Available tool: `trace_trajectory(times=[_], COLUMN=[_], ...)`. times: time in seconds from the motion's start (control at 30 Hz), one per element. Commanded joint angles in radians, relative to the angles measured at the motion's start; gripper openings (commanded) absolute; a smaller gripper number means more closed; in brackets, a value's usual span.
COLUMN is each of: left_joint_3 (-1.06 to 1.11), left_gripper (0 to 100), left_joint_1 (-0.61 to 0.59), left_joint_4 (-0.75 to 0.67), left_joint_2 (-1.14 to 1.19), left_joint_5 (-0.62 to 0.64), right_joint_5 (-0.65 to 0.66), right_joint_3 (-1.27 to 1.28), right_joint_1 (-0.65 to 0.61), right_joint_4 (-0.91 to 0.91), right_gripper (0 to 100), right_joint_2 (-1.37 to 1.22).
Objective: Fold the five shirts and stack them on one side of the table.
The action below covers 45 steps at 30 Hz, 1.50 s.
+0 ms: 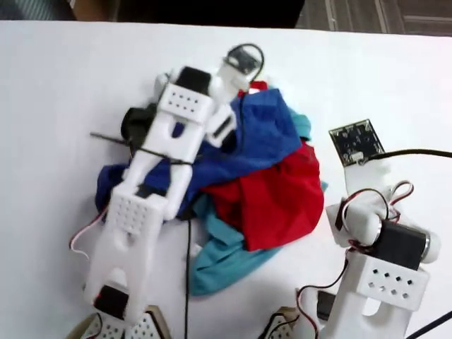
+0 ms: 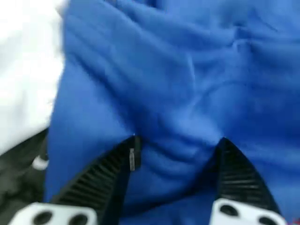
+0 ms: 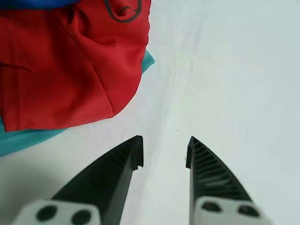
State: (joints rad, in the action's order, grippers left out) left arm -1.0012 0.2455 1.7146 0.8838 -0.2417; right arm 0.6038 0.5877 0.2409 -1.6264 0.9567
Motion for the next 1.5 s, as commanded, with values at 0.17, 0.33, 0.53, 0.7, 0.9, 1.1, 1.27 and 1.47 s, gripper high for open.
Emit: trace_trajectory(times=[0.17,0.33,0.53,0.7,0.9,1.1,1.27,1.47], left_joint_3=[-0.036,-0.015,-0.016,-0.019,-0.119,-0.378,-0.463,-0.435], left_gripper=[28,21,2,2,2,2,5,25], left_joint_1=[-0.048,-0.133,-0.376,-0.660,-0.999,-1.243,-1.293,-1.258], left_joint_4=[0.066,0.069,0.069,0.064,0.048,0.012,0.032,0.066], left_joint_2=[0.198,0.261,0.236,0.141,-0.058,-0.160,-0.161,-0.169], left_joint_5=[0.000,-0.078,-0.034,-0.038,-0.106,-0.107,-0.192,-0.269], right_joint_5=[0.005,0.005,0.005,0.005,0.000,-0.003,0.003,0.005], right_joint_3=[-0.003,-0.003,-0.003,-0.003,-0.002,-0.002,-0.002,-0.002], right_joint_1=[-0.001,0.004,0.005,0.001,-0.001,-0.001,-0.001,-0.001], right_joint_4=[0.001,0.001,-0.001,-0.001,0.024,0.056,0.056,0.056], right_gripper=[16.5,16.5,16.5,16.5,16.5,16.5,16.5,16.6], right_joint_2=[0.004,0.004,0.004,0.004,0.004,0.004,0.004,0.004])
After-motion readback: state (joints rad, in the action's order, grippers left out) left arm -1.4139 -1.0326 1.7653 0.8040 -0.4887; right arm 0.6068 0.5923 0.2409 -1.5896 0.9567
